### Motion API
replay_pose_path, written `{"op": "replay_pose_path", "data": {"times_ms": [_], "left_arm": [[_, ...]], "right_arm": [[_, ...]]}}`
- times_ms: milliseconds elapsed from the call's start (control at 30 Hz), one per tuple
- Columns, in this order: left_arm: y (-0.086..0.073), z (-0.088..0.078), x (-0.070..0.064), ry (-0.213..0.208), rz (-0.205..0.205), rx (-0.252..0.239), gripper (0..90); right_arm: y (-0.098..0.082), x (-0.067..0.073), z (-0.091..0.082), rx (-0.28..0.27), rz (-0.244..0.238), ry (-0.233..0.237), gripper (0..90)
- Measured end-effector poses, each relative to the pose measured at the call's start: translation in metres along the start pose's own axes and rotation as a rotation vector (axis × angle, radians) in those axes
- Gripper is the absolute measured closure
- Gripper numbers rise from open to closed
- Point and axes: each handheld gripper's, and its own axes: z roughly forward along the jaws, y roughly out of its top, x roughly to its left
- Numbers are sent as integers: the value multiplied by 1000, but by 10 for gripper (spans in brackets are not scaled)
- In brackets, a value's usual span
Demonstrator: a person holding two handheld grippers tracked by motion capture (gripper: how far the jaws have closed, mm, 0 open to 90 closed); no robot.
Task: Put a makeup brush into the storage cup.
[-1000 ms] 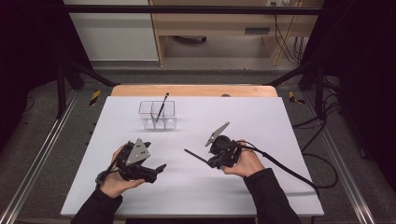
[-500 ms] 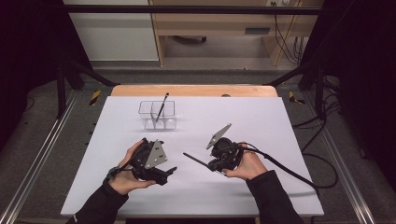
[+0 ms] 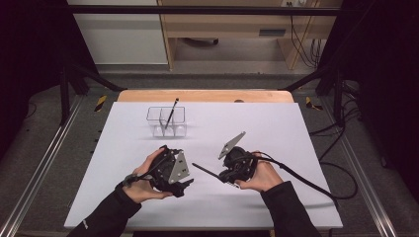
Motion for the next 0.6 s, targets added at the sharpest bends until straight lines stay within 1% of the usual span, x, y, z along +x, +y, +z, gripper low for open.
{"op": "replay_pose_path", "data": {"times_ms": [200, 300, 333, 433, 533, 600], "left_arm": [[4, 4, -2, -8, 49, 2, 108], [7, 5, -3, -5, 66, 0, 112], [8, 5, -3, -4, 78, 1, 115], [10, 6, -4, -2, 90, -5, 121], [14, 8, -5, -1, 129, -4, 130], [15, 9, -6, 0, 145, -4, 134]], "right_arm": [[1, -1, 1, -1, 1, 7, 844], [1, -1, 1, -4, 2, 9, 844], [1, -1, 1, -6, 2, 11, 843], [1, -1, 1, -9, 3, 16, 844], [1, -1, 0, -14, 1, 20, 844], [1, -1, 0, -12, -2, 22, 844]]}}
